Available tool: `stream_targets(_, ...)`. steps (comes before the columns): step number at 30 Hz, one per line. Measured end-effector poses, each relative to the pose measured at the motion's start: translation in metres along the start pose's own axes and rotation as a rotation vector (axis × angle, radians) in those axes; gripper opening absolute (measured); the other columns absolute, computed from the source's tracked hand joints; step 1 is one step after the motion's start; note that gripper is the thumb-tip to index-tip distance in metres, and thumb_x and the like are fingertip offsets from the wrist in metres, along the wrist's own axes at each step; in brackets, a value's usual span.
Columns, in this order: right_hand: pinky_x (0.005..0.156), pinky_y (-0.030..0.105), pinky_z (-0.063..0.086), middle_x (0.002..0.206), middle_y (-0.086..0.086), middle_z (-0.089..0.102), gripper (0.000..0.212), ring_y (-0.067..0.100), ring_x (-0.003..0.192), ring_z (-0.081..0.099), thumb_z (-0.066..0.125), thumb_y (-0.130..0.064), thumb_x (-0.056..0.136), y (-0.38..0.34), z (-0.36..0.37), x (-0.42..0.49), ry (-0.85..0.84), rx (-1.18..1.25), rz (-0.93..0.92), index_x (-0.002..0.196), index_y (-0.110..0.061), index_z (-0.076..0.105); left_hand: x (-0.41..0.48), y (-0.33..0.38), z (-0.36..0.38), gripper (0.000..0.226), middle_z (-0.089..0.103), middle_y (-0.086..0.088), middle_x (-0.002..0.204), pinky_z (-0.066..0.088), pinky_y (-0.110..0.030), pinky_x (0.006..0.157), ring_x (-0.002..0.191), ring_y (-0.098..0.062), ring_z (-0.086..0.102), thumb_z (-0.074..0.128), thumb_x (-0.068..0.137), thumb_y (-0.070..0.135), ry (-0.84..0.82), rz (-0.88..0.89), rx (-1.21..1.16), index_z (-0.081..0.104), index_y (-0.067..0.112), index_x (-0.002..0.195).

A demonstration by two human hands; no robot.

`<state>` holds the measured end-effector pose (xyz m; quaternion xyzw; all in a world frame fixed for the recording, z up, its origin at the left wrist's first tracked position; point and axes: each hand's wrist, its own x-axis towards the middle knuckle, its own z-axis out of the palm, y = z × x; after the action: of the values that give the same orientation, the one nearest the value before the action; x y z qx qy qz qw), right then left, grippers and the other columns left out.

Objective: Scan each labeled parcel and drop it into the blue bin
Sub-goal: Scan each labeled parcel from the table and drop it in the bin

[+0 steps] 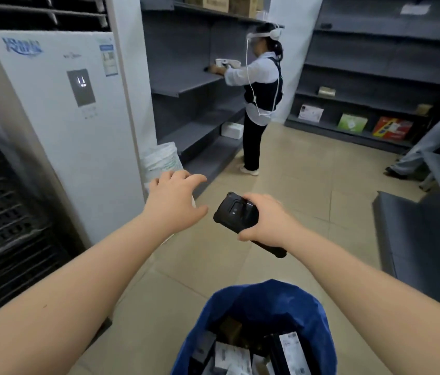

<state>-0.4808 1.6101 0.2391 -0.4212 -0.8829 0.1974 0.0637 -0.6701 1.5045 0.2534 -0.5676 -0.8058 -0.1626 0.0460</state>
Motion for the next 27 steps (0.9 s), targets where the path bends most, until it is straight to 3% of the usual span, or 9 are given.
stream_targets(3,0.095,0.046,0.05,0.124,-0.003,0.051,0.093,0.025,0.118,0.05,0.078,-0.049,0.05,-0.007,0.004,0.008,0.006,0.014,-0.053,0.137,-0.037,0.045,-0.009,0.001,-0.005,0.058,0.049,0.003,0.142,0.028,-0.044,0.109,0.134,-0.028,0.035,0.06,0.086,0.05,0.022,-0.064,0.026,0.045,0.04,0.141)
stream_targets(10,0.097,0.047,0.048,0.125,0.002,0.05,0.088,0.028,0.119,0.048,0.083,-0.044,0.058,-0.014,0.004,0.005,-0.01,-0.017,-0.14,0.137,-0.031,0.045,-0.035,0.014,-0.008,0.059,0.049,0.001,0.143,0.029,-0.045,0.107,0.134,-0.029,0.036,0.059,0.086,0.049,0.03,-0.224,0.103,0.045,0.038,0.142)
stream_targets(21,0.088,0.042,0.047,0.119,0.001,0.05,0.074,0.028,0.114,0.049,0.079,-0.038,0.069,-0.036,0.003,-0.022,-0.053,-0.039,-0.291,0.134,-0.027,0.045,-0.09,0.042,-0.007,0.055,0.051,-0.003,0.141,0.03,-0.046,0.106,0.131,-0.031,0.04,0.055,0.09,0.047,0.024,-0.526,0.148,0.045,0.035,0.142)
stream_targets(24,0.079,0.036,0.046,0.118,0.0,0.057,0.07,0.027,0.107,0.053,0.081,-0.04,0.063,-0.049,0.02,-0.039,-0.111,0.013,-0.359,0.125,-0.028,0.051,-0.129,0.042,-0.005,0.056,0.05,-0.003,0.142,0.03,-0.049,0.107,0.131,-0.031,0.039,0.056,0.089,0.047,0.063,-0.634,0.163,0.044,0.035,0.143)
stream_targets(27,0.087,0.045,0.052,0.116,0.003,0.058,0.073,0.03,0.106,0.056,0.079,-0.046,0.051,-0.069,0.048,-0.064,-0.196,0.052,-0.435,0.117,-0.028,0.051,-0.182,0.037,-0.005,0.059,0.05,-0.004,0.141,0.03,-0.051,0.107,0.131,-0.032,0.039,0.057,0.089,0.05,0.088,-0.759,0.179,0.044,0.034,0.144)
